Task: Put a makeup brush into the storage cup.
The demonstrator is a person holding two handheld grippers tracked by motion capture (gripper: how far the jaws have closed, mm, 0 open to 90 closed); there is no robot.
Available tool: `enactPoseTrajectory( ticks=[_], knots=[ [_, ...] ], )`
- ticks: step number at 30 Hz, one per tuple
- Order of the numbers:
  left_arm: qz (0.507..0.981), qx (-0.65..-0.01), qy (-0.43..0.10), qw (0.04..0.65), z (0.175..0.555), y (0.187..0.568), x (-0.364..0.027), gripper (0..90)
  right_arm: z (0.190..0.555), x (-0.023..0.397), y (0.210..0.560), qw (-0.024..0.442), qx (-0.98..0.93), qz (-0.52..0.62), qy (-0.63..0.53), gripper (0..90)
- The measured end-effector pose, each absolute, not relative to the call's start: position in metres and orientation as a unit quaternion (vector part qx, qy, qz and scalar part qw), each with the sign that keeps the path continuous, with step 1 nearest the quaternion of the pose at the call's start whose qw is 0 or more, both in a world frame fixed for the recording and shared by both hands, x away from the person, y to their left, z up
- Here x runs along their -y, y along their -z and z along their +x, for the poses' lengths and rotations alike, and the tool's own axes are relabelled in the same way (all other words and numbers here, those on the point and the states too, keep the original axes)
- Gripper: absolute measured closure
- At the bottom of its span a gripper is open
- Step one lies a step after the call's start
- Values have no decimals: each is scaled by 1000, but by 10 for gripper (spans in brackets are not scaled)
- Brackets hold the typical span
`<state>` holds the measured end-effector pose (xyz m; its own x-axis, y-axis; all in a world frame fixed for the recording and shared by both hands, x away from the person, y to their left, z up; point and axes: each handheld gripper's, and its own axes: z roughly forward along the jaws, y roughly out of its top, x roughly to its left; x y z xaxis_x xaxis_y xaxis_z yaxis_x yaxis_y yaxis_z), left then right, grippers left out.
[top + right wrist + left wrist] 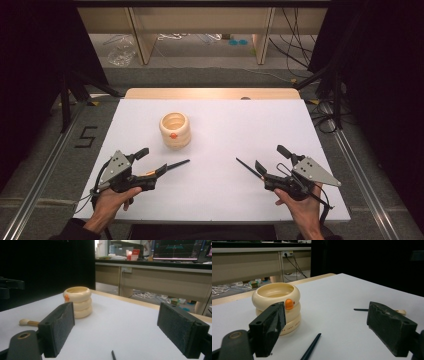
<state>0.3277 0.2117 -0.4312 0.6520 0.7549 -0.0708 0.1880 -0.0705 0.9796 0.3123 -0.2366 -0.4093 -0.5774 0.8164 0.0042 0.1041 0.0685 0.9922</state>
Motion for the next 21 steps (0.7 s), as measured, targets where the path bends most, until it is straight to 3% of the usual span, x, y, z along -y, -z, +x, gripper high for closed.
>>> enactPoseTrajectory(
  ticks=[21],
  knots=[
    [703,-346,-231,576,334,432,-213,156,312,235,410,289,-672,343,-589,158]
  ],
)
